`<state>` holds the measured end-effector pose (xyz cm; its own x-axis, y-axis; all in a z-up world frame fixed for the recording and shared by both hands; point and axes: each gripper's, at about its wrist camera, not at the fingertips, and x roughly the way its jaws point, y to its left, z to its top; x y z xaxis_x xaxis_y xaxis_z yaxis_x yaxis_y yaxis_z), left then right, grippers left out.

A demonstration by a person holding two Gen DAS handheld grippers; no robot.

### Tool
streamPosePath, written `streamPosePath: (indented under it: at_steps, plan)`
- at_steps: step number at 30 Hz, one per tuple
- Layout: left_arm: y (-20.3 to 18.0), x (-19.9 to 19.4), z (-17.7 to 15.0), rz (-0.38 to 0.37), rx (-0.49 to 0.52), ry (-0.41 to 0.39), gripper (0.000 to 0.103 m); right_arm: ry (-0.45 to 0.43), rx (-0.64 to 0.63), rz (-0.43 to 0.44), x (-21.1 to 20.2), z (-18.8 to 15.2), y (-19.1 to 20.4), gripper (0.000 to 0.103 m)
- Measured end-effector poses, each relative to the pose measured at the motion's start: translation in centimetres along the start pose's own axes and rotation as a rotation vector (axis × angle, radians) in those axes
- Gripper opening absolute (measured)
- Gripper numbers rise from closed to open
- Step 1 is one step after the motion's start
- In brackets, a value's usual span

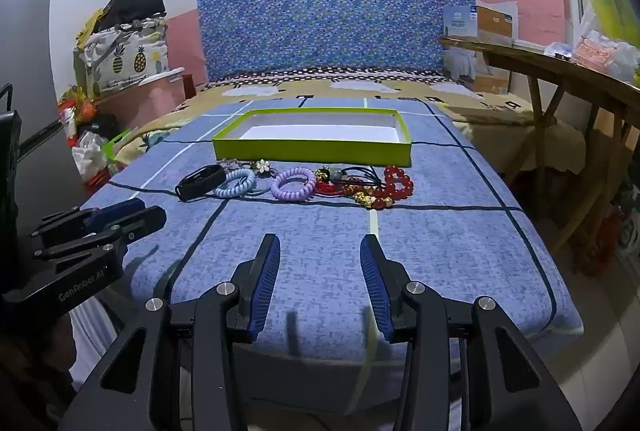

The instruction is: Organize jewelry

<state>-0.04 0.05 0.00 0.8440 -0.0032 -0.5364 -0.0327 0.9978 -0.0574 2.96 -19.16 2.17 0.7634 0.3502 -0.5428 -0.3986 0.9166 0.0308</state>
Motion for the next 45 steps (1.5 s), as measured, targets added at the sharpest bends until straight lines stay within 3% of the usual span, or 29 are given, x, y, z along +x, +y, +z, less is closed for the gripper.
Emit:
streamPosePath:
  at_steps: [14,45]
  plan:
    - [0.7,0.4,0.0,0.018,-0.027,0.035,0.031,0.006,0.002,0.0,-0.1,-0.3,-0.1,0.043]
    - [0.3,-0.2,0.3,0.032,-0.015,0.013,0.031,0.002,0.007,-0.005,-0.3,0.2,-0.3,0.043]
